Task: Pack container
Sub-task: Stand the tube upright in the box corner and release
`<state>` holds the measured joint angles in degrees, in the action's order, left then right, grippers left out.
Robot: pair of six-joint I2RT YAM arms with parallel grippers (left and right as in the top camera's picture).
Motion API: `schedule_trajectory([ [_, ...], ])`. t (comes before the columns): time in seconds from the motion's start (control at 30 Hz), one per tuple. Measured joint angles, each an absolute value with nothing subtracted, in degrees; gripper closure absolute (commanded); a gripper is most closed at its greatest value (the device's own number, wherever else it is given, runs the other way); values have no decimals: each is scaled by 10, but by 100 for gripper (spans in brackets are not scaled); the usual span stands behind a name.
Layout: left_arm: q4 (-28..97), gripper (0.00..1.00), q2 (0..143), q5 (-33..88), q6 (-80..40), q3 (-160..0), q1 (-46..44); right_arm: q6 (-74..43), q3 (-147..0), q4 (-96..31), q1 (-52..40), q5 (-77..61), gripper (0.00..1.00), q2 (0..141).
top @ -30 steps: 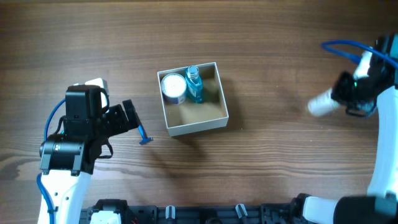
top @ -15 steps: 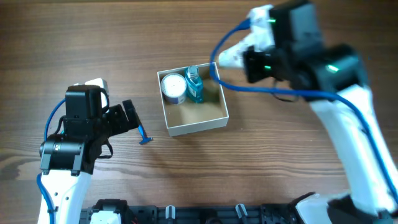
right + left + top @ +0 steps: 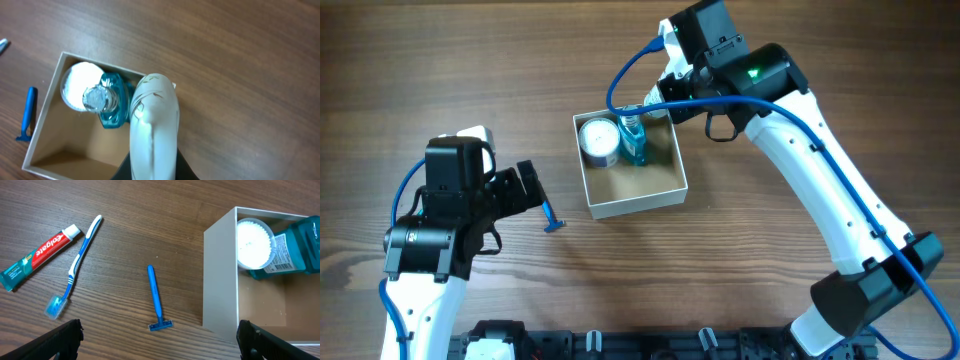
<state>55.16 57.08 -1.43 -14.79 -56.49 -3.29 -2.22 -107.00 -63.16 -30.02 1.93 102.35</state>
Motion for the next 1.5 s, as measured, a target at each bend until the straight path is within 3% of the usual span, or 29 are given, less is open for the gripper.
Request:
schedule_trajectory([
  [0.47,552,0,571,-14,-148,-565,-33,-22,-1062,-634,-302,14,94,1057],
  [0.5,552,0,571,-14,-148,-565,-33,-22,-1062,-628,-302,13,85,1070],
  [0.57,552,0,571,-14,-148,-565,-33,-20,-1056,-611,-302,11,75,1097],
  [0.63,552,0,571,-14,-148,-565,-33,-17,-1053,-601,-302,11,58,1111],
  [0.73,552,0,571,-14,-148,-565,-33,-13,-1053,-593,-302,11,45,1113],
  [1.1,552,0,571,-14,-148,-565,-33,-30,-1053,-608,-302,11,45,1098],
  [1.27,546,0,571,-12,-148,-565,-33,-72,-1052,-609,-300,43,36,971],
  [1.5,519,0,632,9,-169,-631,-33,-210,-1055,-735,-135,99,35,795],
])
